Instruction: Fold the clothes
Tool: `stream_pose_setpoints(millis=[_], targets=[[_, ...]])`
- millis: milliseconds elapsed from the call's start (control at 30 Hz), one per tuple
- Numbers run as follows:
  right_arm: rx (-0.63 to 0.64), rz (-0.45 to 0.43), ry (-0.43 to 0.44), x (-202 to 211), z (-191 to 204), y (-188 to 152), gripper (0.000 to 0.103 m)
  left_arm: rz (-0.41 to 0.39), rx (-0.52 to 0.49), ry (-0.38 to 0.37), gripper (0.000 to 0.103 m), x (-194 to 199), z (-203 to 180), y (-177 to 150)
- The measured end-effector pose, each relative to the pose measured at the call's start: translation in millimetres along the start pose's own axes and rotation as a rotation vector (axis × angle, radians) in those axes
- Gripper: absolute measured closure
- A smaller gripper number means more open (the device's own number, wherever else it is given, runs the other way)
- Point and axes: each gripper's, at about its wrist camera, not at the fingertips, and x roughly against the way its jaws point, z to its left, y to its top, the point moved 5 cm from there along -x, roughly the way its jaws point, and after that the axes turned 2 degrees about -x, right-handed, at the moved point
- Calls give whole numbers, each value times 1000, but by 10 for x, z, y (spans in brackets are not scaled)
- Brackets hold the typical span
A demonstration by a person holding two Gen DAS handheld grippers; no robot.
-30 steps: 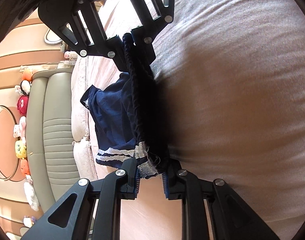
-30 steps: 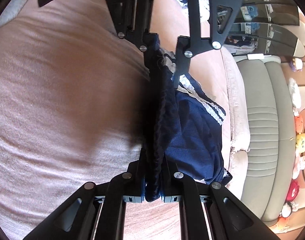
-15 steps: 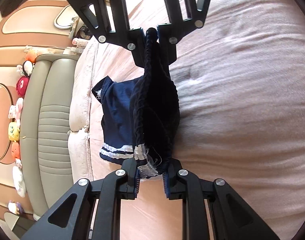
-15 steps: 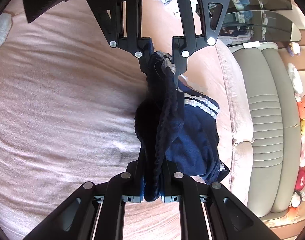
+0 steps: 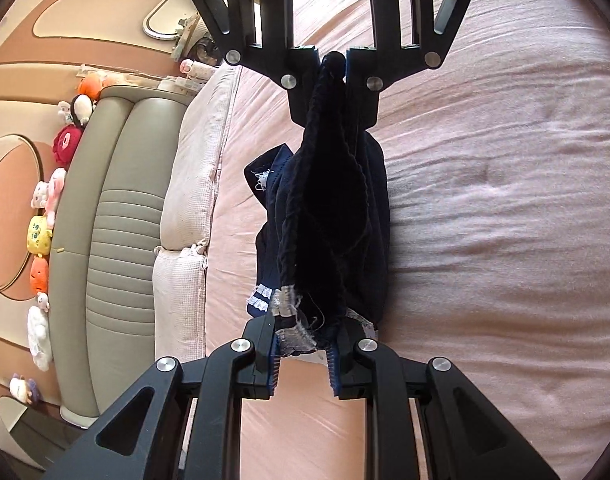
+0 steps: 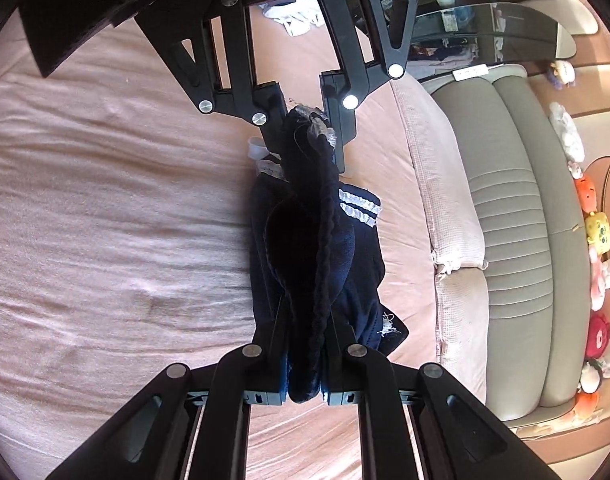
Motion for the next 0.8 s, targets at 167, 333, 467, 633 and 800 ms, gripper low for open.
stream_pose_setpoints(millis=[167, 333, 467, 633, 800], targets=[[-31, 10, -4, -49, -119, -16, 93, 4, 4, 13, 86, -175, 155, -14], [-50, 19, -17, -149, -244, -12, 93, 8, 8, 21, 86, -316, 244, -55], [-65, 30, -22, -275, -343, -23, 93, 3, 11, 29, 85, -453, 326, -71], [-70, 48, -19, -419, -415, -62, 93, -7, 20, 9, 85, -628, 416, -83], [-78, 65, -9, -566, -480, -105, 93, -14, 8, -4, 85, -784, 459, -93]])
